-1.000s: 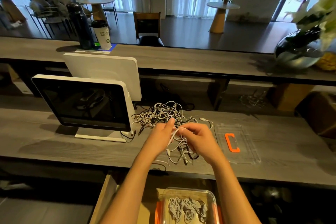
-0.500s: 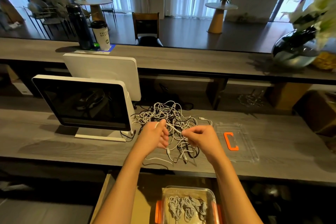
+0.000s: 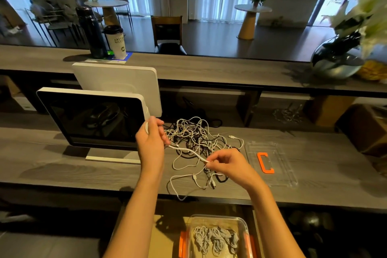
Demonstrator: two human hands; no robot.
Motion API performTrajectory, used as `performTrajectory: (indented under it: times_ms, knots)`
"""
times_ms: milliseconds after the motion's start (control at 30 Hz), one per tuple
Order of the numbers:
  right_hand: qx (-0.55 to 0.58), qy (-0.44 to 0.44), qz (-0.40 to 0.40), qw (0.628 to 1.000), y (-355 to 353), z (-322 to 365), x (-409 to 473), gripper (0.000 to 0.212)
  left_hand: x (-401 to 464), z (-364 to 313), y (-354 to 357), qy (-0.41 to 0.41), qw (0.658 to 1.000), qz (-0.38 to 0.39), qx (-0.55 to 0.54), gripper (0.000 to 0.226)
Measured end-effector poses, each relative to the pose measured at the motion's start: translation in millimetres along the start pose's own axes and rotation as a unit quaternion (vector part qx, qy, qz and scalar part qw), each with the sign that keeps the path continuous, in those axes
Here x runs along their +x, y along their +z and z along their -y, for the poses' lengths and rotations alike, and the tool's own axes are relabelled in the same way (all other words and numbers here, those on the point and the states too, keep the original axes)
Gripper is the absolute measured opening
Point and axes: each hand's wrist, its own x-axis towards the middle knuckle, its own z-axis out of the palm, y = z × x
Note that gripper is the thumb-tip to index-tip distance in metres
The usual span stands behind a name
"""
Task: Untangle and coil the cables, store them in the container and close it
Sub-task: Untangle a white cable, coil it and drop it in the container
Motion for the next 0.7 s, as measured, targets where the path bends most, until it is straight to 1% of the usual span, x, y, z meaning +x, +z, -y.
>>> performTrajectory:
  times_ms: [33,67,100,133,167,200,233,267,333,367,400,467,500,567,633,700]
  knots:
    - [-0.002,-0.011,0.0,1.0,-1.0,1.0,-0.3,0.006,1.6,1.5,0.2,0.042,0.995,0.011,0.091,0.031]
    - [0.0,-0.024,-0.005,1.0,-1.3,2.5,-0.1,0.007,3.1,2.8,0.7,0.072,0.98,0.03,0.182,0.032]
    - [0.007,-0.041,-0.016,0.999,-1.1,4.8,0.1,0.008,3.5,4.8,1.7,0.091,0.956,0.06,0.271,0.036]
    - [0.02,-0.059,-0.032,0.998,-0.9,6.9,0.8,0.01,1.9,5.6,3.9,0.094,0.928,0.1,0.346,0.043]
    - [0.039,-0.076,-0.052,0.995,-0.4,9.4,1.8,0.012,-0.2,7.4,6.1,0.088,0.903,0.149,0.394,0.056]
    - [0.057,-0.09,-0.074,0.992,0.3,11.6,3.3,0.014,-2.8,9.2,8.1,0.071,0.885,0.202,0.414,0.07]
    - [0.064,-0.1,-0.096,0.988,1.1,12.7,5.4,0.015,-6.4,9.5,10.1,0.047,0.872,0.255,0.414,0.08]
    - [0.061,-0.103,-0.115,0.986,2.3,13.6,7.7,0.015,-11.0,9.0,11.0,0.012,0.865,0.309,0.396,0.084]
    - [0.054,-0.102,-0.139,0.984,5.7,13.6,11.1,0.015,-18.4,9.5,11.5,-0.074,0.852,0.398,0.333,0.088]
    - [0.057,-0.099,-0.148,0.982,7.8,12.9,11.7,0.014,-21.3,9.2,11.2,-0.12,0.842,0.432,0.3,0.086]
    - [0.062,-0.094,-0.159,0.981,9.5,11.6,12.2,0.013,-23.7,8.6,11.0,-0.161,0.83,0.461,0.269,0.077]
    - [0.071,-0.08,-0.18,0.978,10.5,9.2,13.3,0.012,-26.3,8.3,10.9,-0.201,0.8,0.511,0.239,0.047]
    - [0.073,-0.074,-0.183,0.978,9.9,8.7,14.1,0.011,-26.3,8.2,10.7,-0.207,0.787,0.529,0.241,0.037]
    - [0.073,-0.059,-0.182,0.979,7.8,7.1,15.3,0.011,-25.5,8.6,10.4,-0.209,0.777,0.537,0.255,0.037]
    - [0.075,-0.034,-0.18,0.98,7.5,6.0,15.8,0.018,-24.2,8.9,10.5,-0.211,0.787,0.525,0.247,0.045]
    - [0.077,-0.008,-0.184,0.98,9.8,4.8,16.0,0.025,-21.0,8.9,8.0,-0.194,0.806,0.505,0.239,0.05]
